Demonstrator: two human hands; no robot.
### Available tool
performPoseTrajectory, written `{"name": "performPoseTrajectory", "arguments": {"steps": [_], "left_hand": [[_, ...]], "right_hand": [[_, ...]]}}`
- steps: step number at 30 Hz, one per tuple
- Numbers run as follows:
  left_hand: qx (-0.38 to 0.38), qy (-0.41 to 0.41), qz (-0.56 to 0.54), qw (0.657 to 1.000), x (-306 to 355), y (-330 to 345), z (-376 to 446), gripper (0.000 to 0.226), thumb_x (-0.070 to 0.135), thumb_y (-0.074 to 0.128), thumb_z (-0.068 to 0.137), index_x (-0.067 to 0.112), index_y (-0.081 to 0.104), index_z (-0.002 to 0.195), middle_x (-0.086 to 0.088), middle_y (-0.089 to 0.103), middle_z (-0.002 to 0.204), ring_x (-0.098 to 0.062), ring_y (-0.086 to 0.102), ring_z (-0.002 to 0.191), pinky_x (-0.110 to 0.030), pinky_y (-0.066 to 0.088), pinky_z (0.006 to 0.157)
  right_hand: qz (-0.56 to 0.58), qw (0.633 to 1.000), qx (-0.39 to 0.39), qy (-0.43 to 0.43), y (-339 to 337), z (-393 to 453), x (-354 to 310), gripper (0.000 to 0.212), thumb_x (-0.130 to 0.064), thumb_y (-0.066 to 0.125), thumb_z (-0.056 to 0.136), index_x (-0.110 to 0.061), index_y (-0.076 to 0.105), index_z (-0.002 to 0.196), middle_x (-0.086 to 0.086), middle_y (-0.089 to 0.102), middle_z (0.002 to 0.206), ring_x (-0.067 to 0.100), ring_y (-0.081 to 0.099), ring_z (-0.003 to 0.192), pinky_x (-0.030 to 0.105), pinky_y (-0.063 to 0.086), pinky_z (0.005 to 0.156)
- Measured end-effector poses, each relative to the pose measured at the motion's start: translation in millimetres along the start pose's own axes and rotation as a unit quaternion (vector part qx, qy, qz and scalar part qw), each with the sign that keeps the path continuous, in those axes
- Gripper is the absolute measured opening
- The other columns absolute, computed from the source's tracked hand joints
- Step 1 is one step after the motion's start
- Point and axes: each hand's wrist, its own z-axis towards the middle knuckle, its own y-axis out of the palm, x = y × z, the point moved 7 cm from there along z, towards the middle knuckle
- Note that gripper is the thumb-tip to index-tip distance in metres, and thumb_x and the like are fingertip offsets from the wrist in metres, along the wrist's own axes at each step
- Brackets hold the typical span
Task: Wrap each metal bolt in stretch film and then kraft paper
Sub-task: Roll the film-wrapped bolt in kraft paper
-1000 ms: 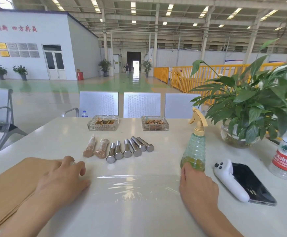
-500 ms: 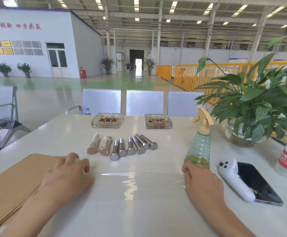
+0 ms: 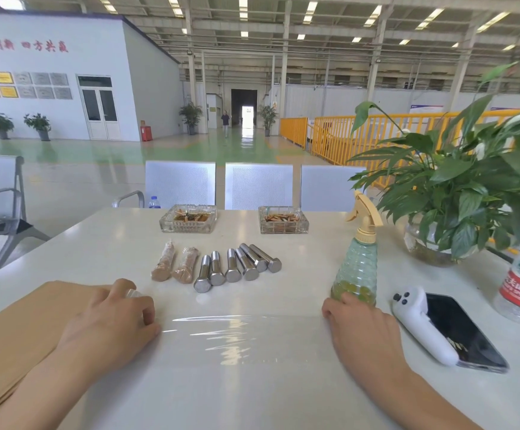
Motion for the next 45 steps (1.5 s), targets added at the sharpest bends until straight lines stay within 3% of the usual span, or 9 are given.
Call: {"name": "performPoseTrajectory", "arguments": {"steps": [5, 9, 22, 28, 33, 36, 38, 42, 45], "left_hand": [[-0.006, 0.001, 0.001, 1.0, 0, -1, 0, 0.021, 0.063, 0.05, 0.09, 0.044, 0.058, 0.09, 0.02, 0.031, 0.14, -0.013, 0.033, 0.129, -0.03, 0.037, 0.082], [-0.01, -0.003, 0.0, 1.0, 0, 0, 0, 0.019, 0.063, 0.05, 0.09, 0.045, 0.058, 0.09, 0.02, 0.029, 0.14, -0.012, 0.032, 0.13, -0.03, 0.037, 0.082], [-0.005, -0.005, 0.001, 1.0, -1, 3, 1, 0.02, 0.064, 0.05, 0.09, 0.045, 0.058, 0.091, 0.021, 0.03, 0.139, -0.012, 0.033, 0.128, -0.029, 0.038, 0.081], [-0.02, -0.004, -0.011, 1.0, -3, 6, 2, 0.029, 0.071, 0.054, 0.082, 0.044, 0.06, 0.09, 0.021, 0.031, 0.14, -0.014, 0.032, 0.13, -0.031, 0.039, 0.086], [-0.025, -0.002, -0.02, 0.999, -6, 8, 3, 0.035, 0.076, 0.055, 0.078, 0.043, 0.06, 0.089, 0.02, 0.031, 0.139, -0.015, 0.034, 0.129, -0.033, 0.04, 0.088], [-0.023, 0.003, -0.019, 1.0, -6, 9, 4, 0.037, 0.077, 0.054, 0.077, 0.043, 0.06, 0.09, 0.021, 0.032, 0.137, -0.014, 0.034, 0.126, -0.033, 0.04, 0.088], [-0.026, 0.0, -0.015, 1.0, -5, 9, 3, 0.037, 0.077, 0.054, 0.077, 0.043, 0.06, 0.09, 0.021, 0.031, 0.137, -0.015, 0.034, 0.128, -0.033, 0.04, 0.088], [-0.032, -0.004, -0.006, 0.999, -3, 8, 4, 0.037, 0.078, 0.054, 0.077, 0.043, 0.06, 0.089, 0.02, 0.031, 0.139, -0.015, 0.035, 0.13, -0.034, 0.041, 0.089], [-0.039, -0.004, -0.007, 0.999, -2, 8, 3, 0.039, 0.078, 0.054, 0.077, 0.042, 0.06, 0.089, 0.02, 0.031, 0.138, -0.015, 0.035, 0.129, -0.035, 0.042, 0.091]], "right_hand": [[0.052, 0.998, 0.03, 0.023, 4, -4, 13, 0.016, -0.04, 0.042, 0.101, -0.038, 0.057, 0.096, -0.009, 0.058, 0.074, 0.018, 0.05, 0.061, 0.032, 0.033, 0.051], [0.112, 0.992, 0.03, 0.043, 11, -4, 21, 0.022, -0.046, 0.039, 0.102, -0.038, 0.058, 0.097, -0.01, 0.06, 0.075, 0.018, 0.06, 0.07, 0.032, 0.048, 0.06], [0.048, 0.996, 0.026, 0.071, 4, -9, 23, 0.004, -0.031, 0.045, 0.096, -0.034, 0.044, 0.093, -0.006, 0.043, 0.06, 0.019, 0.053, 0.057, 0.031, 0.028, 0.046], [0.096, 0.985, 0.039, 0.14, 4, -13, 38, 0.012, -0.029, 0.044, 0.096, -0.033, 0.054, 0.091, -0.007, 0.054, 0.063, 0.016, 0.054, 0.058, 0.027, 0.032, 0.047], [0.197, 0.951, 0.1, 0.214, -8, -24, 54, 0.017, -0.023, 0.05, 0.097, -0.033, 0.061, 0.087, -0.013, 0.051, 0.062, 0.01, 0.042, 0.055, 0.03, 0.031, 0.053], [0.252, 0.945, 0.14, 0.153, -26, -29, 37, 0.019, -0.022, 0.054, 0.096, -0.038, 0.063, 0.089, -0.021, 0.058, 0.074, 0.008, 0.053, 0.065, 0.031, 0.038, 0.056], [0.265, 0.958, 0.096, 0.058, -28, -30, 9, 0.02, -0.026, 0.053, 0.098, -0.042, 0.064, 0.102, -0.024, 0.063, 0.096, 0.006, 0.059, 0.086, 0.032, 0.047, 0.07], [0.203, 0.974, -0.029, -0.095, -11, -32, -48, 0.03, -0.04, 0.034, 0.107, -0.042, 0.057, 0.127, -0.024, 0.055, 0.123, 0.004, 0.046, 0.117, 0.024, 0.039, 0.095], [0.169, 0.981, -0.049, -0.086, -4, -33, -49, 0.038, -0.046, 0.023, 0.108, -0.038, 0.058, 0.124, -0.022, 0.053, 0.128, 0.005, 0.044, 0.123, 0.024, 0.038, 0.098]]}}
